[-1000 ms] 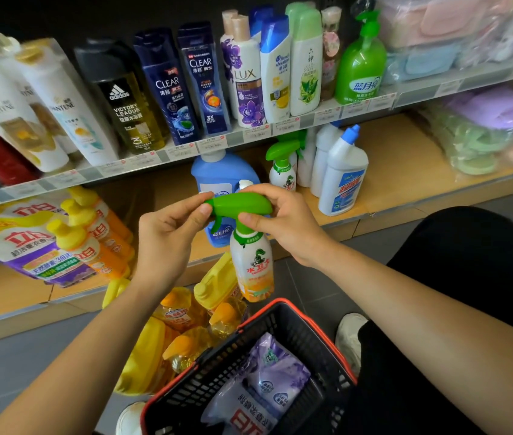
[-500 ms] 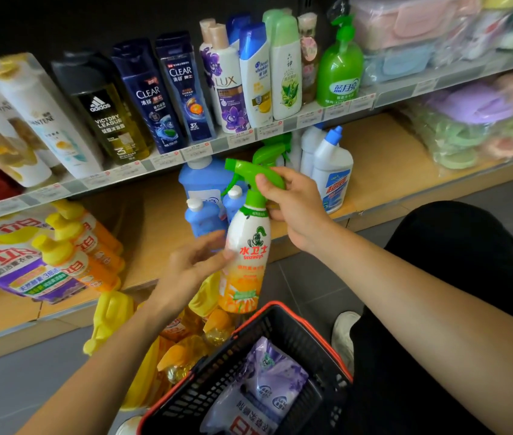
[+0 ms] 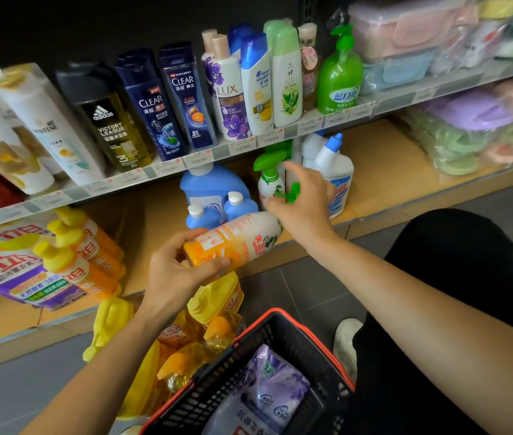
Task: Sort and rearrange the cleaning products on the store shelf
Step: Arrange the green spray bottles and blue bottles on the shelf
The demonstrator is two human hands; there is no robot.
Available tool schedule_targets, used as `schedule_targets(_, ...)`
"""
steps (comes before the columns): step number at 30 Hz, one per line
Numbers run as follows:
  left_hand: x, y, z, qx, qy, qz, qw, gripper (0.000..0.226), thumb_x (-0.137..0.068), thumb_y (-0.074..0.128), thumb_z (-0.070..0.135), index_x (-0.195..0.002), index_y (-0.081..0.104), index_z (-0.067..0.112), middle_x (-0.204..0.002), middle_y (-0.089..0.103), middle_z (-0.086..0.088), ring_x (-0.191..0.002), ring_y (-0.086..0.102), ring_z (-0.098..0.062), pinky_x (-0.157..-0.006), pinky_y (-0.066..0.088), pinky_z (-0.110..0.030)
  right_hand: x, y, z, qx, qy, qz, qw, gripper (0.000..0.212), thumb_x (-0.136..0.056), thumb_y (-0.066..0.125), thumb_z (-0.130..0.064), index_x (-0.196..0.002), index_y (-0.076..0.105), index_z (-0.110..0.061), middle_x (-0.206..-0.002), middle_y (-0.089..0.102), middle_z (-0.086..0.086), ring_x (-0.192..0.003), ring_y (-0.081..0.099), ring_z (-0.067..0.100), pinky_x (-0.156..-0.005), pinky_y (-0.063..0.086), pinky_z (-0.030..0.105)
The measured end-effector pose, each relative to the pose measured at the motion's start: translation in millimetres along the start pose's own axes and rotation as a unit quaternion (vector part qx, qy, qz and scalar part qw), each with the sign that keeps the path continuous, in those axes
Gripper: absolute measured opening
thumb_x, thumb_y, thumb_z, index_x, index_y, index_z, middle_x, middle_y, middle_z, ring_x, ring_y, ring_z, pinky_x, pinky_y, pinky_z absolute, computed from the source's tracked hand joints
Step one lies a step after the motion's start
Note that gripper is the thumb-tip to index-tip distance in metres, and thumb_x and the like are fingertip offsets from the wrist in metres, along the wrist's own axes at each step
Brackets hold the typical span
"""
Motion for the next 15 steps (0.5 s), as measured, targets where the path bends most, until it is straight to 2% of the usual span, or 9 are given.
schedule_targets(1, 0, -1, 6, -0.012, 0.018, 0.006, 1.000, 0.059, -0.064, 0.093, 0.027, -0.117, 0.067, 0.026, -0.106, 0.068, 0.012, -0.100, 0.068, -0.010, -0.073, 0.062, -0.031, 5, 13, -11, -0.020, -0.065, -0.077, 0.995, 0.068, -0.073, 0.083, -0.025, -0.136, 0.057, -0.019, -0.127, 0.051, -0.002, -0.124, 0.042, 0.015, -0.110, 0.037, 0.042)
schedule_targets(3, 1, 0, 22, -0.038, 0.063, 0.005, 0.997, 0.059, -0.065, 0.093, 0.023, -0.117, 0.065, 0.028, -0.104, 0.067, 0.022, -0.098, 0.067, -0.004, -0.074, 0.061, -0.025, 30, 50, -19, 0.008, -0.121, -0.276, 0.953, 0.085, -0.071, 0.086, -0.037, -0.145, 0.048, -0.023, -0.137, 0.048, -0.001, -0.131, 0.037, 0.012, -0.112, 0.034, 0.037)
schedule_targets(4, 3, 2, 28, -0.040, 0.077, 0.004, 0.996, 0.060, -0.065, 0.093, 0.023, -0.117, 0.064, 0.027, -0.103, 0.067, 0.024, -0.097, 0.067, -0.002, -0.074, 0.060, -0.022, 42, 65, -17, 0.055, -0.139, -0.340, 0.929, 0.094, -0.070, 0.087, -0.041, -0.150, 0.041, -0.025, -0.143, 0.046, 0.000, -0.134, 0.035, 0.015, -0.113, 0.033, 0.037)
schedule_targets(5, 4, 4, 31, -0.035, 0.084, 0.001, 0.996, 0.061, -0.064, 0.093, 0.021, -0.117, 0.063, 0.027, -0.103, 0.067, 0.026, -0.097, 0.067, -0.001, -0.075, 0.059, -0.020, 49, 75, -14, 0.085, -0.149, -0.368, 0.914, 0.099, -0.068, 0.088, -0.041, -0.152, 0.038, -0.024, -0.145, 0.047, 0.001, -0.135, 0.037, 0.018, -0.113, 0.035, 0.039)
schedule_targets(8, 6, 9, 41, -0.026, 0.095, -0.009, 0.995, 0.059, -0.065, 0.091, 0.025, -0.117, 0.062, 0.030, -0.103, 0.065, 0.029, -0.099, 0.065, 0.001, -0.076, 0.057, -0.017, 51, 81, -15, 0.031, -0.141, -0.359, 0.922, 0.093, -0.063, 0.093, -0.035, -0.143, 0.049, -0.021, -0.131, 0.060, -0.002, -0.120, 0.056, 0.015, -0.100, 0.049, 0.042)
schedule_targets(10, 5, 9, 45, -0.006, 0.091, -0.026, 0.995, 0.055, -0.070, 0.086, 0.034, -0.120, 0.063, 0.027, -0.105, 0.066, 0.026, -0.102, 0.065, 0.000, -0.076, 0.058, -0.018, 49, 78, -15, -0.016, -0.126, -0.351, 0.928, 0.087, -0.061, 0.095, -0.032, -0.137, 0.054, -0.019, -0.122, 0.064, -0.002, -0.112, 0.062, 0.016, -0.094, 0.053, 0.045)
schedule_targets(13, 2, 7, 42, 0.055, 0.050, -0.048, 0.996, 0.048, -0.083, 0.074, 0.041, -0.126, 0.066, 0.022, -0.115, 0.070, 0.007, -0.108, 0.068, -0.016, -0.074, 0.060, -0.026, 49, 78, -9, -0.076, -0.081, -0.369, 0.923, 0.085, -0.064, 0.095, -0.023, -0.137, 0.052, -0.015, -0.126, 0.064, 0.001, -0.116, 0.062, 0.017, -0.097, 0.054, 0.046)
schedule_targets(15, 2, 5, 42, 0.066, 0.042, -0.043, 0.996, 0.045, -0.084, 0.067, 0.038, -0.126, 0.067, 0.020, -0.115, 0.071, 0.002, -0.107, 0.070, -0.018, -0.070, 0.060, -0.025, 51, 80, -7, -0.087, -0.067, -0.373, 0.921, 0.085, -0.065, 0.094, -0.020, -0.138, 0.052, -0.015, -0.128, 0.063, 0.002, -0.119, 0.061, 0.017, -0.099, 0.053, 0.046)
Point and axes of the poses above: each hand's wrist, its own x-axis away from the middle knuckle, its own y-axis out of the palm, z = x × y, the point moved 8 cm from there along -x, towards the middle knuckle
